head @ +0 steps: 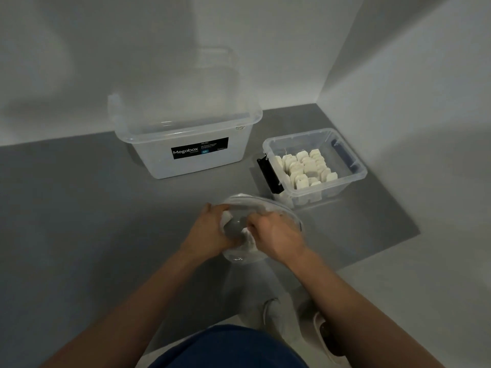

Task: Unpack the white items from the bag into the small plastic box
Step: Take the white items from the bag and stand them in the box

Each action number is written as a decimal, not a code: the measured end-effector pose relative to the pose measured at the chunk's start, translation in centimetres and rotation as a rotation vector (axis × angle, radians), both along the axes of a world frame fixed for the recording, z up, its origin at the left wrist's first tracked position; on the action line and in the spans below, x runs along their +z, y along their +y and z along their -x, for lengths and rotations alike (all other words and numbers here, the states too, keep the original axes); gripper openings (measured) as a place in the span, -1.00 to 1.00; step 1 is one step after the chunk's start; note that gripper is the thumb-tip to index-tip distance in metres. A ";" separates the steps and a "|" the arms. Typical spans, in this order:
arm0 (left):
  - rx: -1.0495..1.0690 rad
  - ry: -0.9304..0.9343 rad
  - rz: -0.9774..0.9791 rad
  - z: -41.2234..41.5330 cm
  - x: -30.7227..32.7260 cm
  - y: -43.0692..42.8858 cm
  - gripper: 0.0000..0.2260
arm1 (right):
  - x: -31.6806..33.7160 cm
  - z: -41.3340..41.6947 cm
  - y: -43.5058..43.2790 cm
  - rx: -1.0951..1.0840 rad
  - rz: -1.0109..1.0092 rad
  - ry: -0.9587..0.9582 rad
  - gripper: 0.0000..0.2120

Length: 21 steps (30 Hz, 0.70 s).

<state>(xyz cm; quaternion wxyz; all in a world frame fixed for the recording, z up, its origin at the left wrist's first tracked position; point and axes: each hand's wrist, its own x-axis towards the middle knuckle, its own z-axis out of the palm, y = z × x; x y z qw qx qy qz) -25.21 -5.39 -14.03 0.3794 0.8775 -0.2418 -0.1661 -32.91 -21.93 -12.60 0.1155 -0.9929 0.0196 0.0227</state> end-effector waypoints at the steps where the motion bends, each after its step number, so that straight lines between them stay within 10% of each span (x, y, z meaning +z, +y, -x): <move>1: 0.017 0.003 -0.010 -0.1 0.0 -0.1 -0.29 | 1.0 0.4 -0.2 0.011 -0.006 -0.041 -0.89; 13: 0.095 0.013 -0.068 -0.5 -0.1 -2.3 -0.31 | 14.2 -0.6 -14.5 -0.203 -0.084 -0.416 -0.96; 21: 0.097 0.002 -0.088 -0.4 0.6 -2.6 -0.41 | 9.9 -7.4 -21.6 -0.230 0.150 -0.043 -0.85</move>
